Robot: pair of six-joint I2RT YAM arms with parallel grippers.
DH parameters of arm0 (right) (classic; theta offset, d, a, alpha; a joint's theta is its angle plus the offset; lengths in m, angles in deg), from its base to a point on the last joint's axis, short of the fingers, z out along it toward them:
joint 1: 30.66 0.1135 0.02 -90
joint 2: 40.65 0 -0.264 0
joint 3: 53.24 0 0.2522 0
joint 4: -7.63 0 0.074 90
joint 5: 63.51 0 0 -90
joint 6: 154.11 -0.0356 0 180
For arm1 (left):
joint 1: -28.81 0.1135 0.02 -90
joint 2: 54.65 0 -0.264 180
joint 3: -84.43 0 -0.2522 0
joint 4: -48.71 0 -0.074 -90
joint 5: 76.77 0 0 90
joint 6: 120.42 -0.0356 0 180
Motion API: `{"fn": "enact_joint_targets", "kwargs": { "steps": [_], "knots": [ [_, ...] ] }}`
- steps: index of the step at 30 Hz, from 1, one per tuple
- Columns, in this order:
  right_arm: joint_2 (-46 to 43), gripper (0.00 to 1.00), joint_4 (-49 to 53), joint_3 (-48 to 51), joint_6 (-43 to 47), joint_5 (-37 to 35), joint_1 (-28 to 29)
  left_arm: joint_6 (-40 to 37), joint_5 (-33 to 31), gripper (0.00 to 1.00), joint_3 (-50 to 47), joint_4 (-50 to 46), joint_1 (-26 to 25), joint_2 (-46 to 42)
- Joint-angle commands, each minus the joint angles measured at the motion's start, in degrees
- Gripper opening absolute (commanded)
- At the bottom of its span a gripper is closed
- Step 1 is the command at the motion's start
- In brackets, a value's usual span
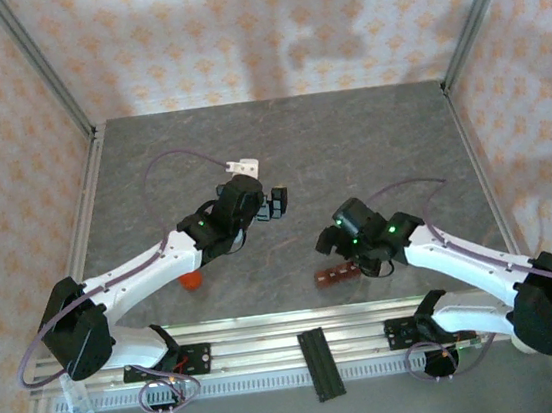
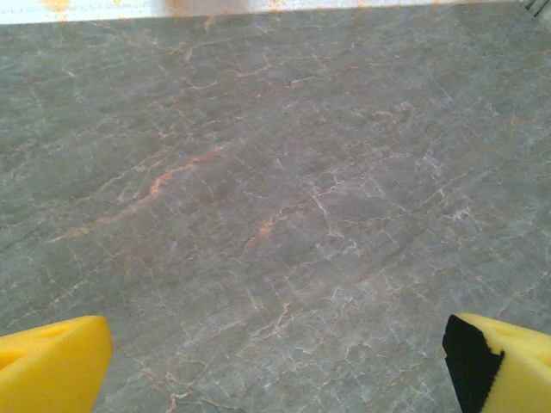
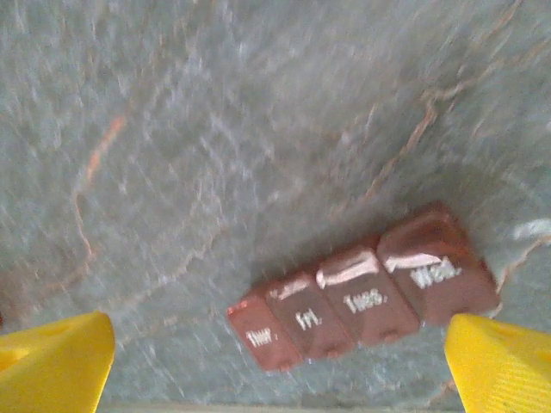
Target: Sort the pills into containers
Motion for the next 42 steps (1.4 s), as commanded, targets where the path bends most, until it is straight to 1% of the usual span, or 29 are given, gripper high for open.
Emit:
{"fn": "enact_joint_targets", "kwargs": {
  "steps": [1, 6, 11, 17, 24, 30, 36, 42],
  "knots": [
    [1.2, 0.98, 1.6, 0.1, 0.3, 0.2, 3.4, -1.9, -3.3, 1.00, 2.5, -0.7, -0.1, -0.5],
    [6.3, 0.98, -1.1, -1.1, -0.5, 1.7, 8.3, -3.3, -5.2, 1.00, 3.1, -1.4, 0.4, -0.3],
    [10.3, 0.99, -3.5, -2.1, -0.9, 2.7, 11.0, -3.5, -5.3, 1.00, 2.9, -2.1, 2.3, -1.2],
    [13.2, 0.99, -6.7, -1.5, -1.2, 3.4, 11.2, -3.5, -5.0, 1.00, 2.4, -2.2, 3.5, -2.4],
    [17.7, 1.00, -6.9, -5.8, 0.7, 1.7, 11.2, -3.0, -4.6, 1.00, 1.6, -2.2, 3.8, -2.7],
    [21.2, 1.00, -6.5, -9.8, 3.0, -0.1, 9.4, -2.7, -4.7, 1.00, 1.2, -2.5, 3.9, -3.7],
    [25.2, 1.00, -7.3, -12.7, 5.5, -0.6, 5.1, -2.4, -4.6, 1.00, 0.8, -3.0, 3.8, -4.4],
    [28.8, 1.00, -7.2, -17.7, 9.1, -1.7, 0.8, -2.3, -4.8, 1.00, 0.6, -3.5, 3.9, -5.3]
  ]
}}
